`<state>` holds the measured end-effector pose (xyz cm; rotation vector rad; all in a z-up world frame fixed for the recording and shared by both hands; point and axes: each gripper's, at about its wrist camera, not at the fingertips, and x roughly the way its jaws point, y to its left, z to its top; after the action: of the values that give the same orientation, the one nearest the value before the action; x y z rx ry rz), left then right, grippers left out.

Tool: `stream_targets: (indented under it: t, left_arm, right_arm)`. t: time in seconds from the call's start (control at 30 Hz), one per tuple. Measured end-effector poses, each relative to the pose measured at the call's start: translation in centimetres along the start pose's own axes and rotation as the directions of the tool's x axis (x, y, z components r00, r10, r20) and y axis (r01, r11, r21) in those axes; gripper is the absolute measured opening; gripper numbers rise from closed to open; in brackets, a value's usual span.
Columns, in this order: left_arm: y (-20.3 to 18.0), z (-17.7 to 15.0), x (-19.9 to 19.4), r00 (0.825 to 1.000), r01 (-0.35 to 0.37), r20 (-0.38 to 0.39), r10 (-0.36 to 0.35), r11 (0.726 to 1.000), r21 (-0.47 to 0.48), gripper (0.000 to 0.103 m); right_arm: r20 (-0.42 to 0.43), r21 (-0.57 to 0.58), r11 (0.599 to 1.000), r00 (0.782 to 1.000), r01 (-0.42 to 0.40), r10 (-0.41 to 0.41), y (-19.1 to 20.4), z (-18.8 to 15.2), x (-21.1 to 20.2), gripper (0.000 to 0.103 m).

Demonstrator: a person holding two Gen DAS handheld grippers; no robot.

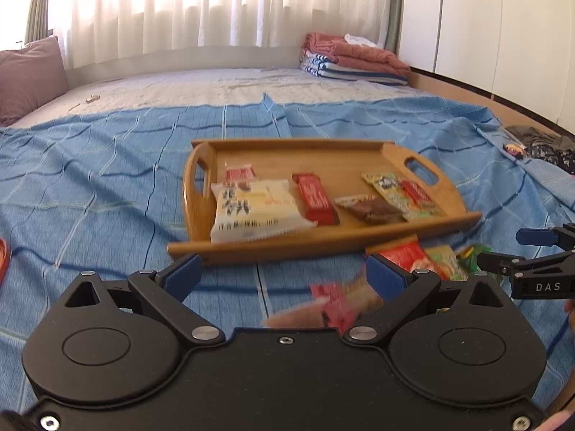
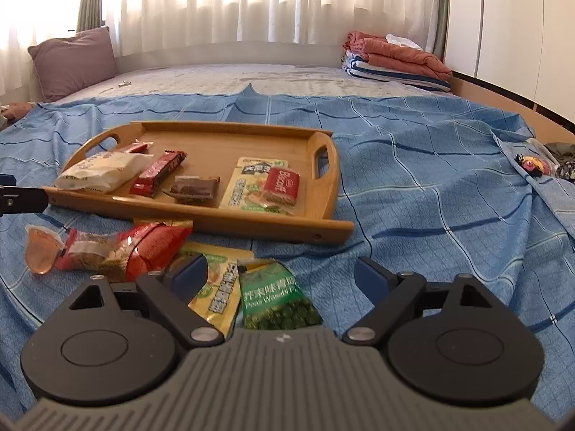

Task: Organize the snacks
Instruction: 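Close left tool on the orange jelly cup while right tool grips the green wasabi peas bag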

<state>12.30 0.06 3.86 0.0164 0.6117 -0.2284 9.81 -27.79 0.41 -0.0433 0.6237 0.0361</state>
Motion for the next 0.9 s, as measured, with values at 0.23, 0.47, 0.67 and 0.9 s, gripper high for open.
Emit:
stream_targets:
  t: [0.23,0.47,0.67,0.9]
  left_arm:
    - [-0.4,-3.3,0.6,0.999,-0.005,-0.054,0.004,1.0,-0.023,0.098]
    - [-0.5,-3.9,1.4,0.997,0.009,-0.075,-0.014,0.998,-0.063,0.091]
    - [-0.8,-4.0,2.3,0.996,0.022,-0.084,-0.028,0.997,-0.071,0.086]
    - [-0.6,-3.6,2.3,0.997,0.027,-0.069,-0.035,0.994,-0.11,0.05]
  right_arm:
    - [-0.034,-0.009,1.0,0.999,0.025,-0.026,-0.3,-1.9,0.6,0.093]
    - [-0.036,0.012,1.0,0.999,0.019,-0.019,-0.6,-1.7,1.1,0.094]
    - [-0.04,0.033,0.999,0.999,0.005,-0.003,-0.8,-1.1,1.9,0.094]
    - [-0.045,0.067,0.998,0.999,-0.023,0.026,-1.0,-1.1,2.3,0.086]
